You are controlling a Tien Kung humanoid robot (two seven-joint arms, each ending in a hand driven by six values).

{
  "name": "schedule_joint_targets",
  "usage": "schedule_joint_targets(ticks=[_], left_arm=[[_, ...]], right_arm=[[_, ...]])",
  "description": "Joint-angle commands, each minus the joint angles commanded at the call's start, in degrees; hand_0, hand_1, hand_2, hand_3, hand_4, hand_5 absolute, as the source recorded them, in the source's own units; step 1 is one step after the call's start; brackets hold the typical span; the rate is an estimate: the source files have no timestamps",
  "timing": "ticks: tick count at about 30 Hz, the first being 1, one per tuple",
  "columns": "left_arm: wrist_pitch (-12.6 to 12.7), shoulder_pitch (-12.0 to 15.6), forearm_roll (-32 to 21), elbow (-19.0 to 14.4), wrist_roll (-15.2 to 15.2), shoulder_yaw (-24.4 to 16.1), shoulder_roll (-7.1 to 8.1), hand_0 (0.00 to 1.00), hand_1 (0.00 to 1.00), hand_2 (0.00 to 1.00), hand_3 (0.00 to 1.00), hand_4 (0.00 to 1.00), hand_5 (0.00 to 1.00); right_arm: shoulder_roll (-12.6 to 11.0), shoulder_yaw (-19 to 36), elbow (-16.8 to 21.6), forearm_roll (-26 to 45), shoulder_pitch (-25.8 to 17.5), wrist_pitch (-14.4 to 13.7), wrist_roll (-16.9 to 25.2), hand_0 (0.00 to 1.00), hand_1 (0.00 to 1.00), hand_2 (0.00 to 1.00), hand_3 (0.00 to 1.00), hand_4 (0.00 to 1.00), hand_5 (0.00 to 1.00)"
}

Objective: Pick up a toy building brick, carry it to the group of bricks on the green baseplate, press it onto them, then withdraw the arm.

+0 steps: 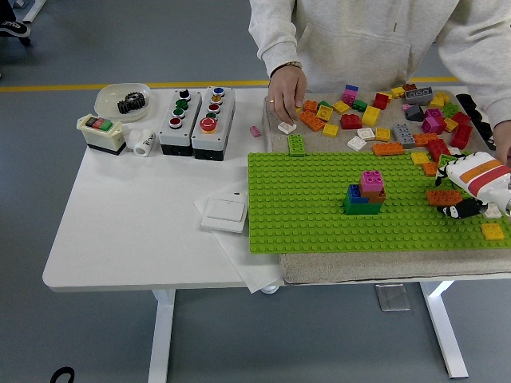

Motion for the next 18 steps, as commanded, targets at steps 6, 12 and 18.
schedule_joint_targets(ticks=[6, 12, 18], left_arm=[[0.06, -0.12, -0.13, -0.03, -0.12, 0.22, -0.03, 0.865, 0.847, 0.847, 0.642, 0.726, 0.616], [0.06, -0.23, -0.14, -0.07, -0.21, 0.32, -0.07, 0.866, 0.848, 0.847, 0.642, 0.725, 0.615], [-0.07, -0.35, -0.05, -0.14, -0.29, 0.38, -0.07, 0.868, 0.848, 0.847, 0.641, 0.726, 0.615]], right_arm=[[0.03, -0.34, -0.66, 0.01, 0.00, 0.11, 0.18, 0.596, 0.650, 0.672, 0.599, 0.789, 0.384], [0.06, -0.58, -0.88, 0.02, 0.06, 0.05, 0.19, 0.592, 0.650, 0.661, 0.580, 0.778, 0.387], [0.29, -0.83, -1.55, 0.44, -0.03, 0.10, 0.14, 0.584, 0.649, 0.654, 0.572, 0.772, 0.390]])
